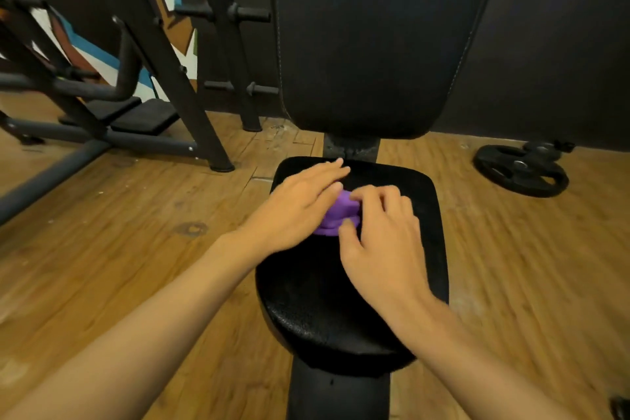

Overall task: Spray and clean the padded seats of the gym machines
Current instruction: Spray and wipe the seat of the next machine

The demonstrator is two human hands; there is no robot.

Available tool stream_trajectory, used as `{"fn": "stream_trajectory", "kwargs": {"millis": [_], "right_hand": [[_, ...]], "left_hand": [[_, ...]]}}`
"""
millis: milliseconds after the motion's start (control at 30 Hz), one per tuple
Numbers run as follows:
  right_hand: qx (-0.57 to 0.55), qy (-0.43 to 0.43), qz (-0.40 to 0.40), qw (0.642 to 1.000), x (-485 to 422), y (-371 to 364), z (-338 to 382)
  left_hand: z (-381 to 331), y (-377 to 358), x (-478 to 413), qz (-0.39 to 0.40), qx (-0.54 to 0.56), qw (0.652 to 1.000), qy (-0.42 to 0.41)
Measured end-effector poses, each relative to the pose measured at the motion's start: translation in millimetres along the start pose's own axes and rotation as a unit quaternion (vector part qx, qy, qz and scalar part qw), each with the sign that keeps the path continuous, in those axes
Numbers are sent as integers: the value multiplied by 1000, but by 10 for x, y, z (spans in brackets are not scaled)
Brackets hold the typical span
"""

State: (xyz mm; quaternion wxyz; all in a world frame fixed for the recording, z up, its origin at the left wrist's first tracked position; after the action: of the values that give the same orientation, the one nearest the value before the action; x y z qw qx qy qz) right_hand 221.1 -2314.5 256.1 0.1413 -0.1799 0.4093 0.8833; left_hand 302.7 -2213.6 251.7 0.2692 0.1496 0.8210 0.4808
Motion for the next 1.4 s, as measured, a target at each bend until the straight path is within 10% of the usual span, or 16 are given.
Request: {"fn": "stream_trajectory", "kwargs": {"millis": [167,633,933,1100,1400], "right_hand": [[71,20,226,971,-213,-843,107],[47,37,122,991,-1281,-114,-1268],[-219,104,236,941,556,103,-557],[-107,210,298,925,173,89,-618],[-45,19,186,981,-820,-95,-1076]], "left_hand": [[509,314,190,-84,24,989,117],[460,-262,123,58,-105,992,27],[547,-298,156,44,-89,995,-2],[498,-328,153,65,-126,990,-7],[431,-325,121,109,-178,978,0]]}}
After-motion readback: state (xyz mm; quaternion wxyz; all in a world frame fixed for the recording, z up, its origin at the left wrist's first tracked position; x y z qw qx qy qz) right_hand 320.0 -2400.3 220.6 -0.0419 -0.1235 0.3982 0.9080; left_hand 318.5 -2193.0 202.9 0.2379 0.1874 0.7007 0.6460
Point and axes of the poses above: each hand's wrist, its own x-axis away from the middle knuckle, its own y-axis out of the back of the hand, z = x × y, the point moved 10 cm from there along -x, towards the middle knuckle, and after that the axes turned 12 degrees about -x, right-handed, at the moved point
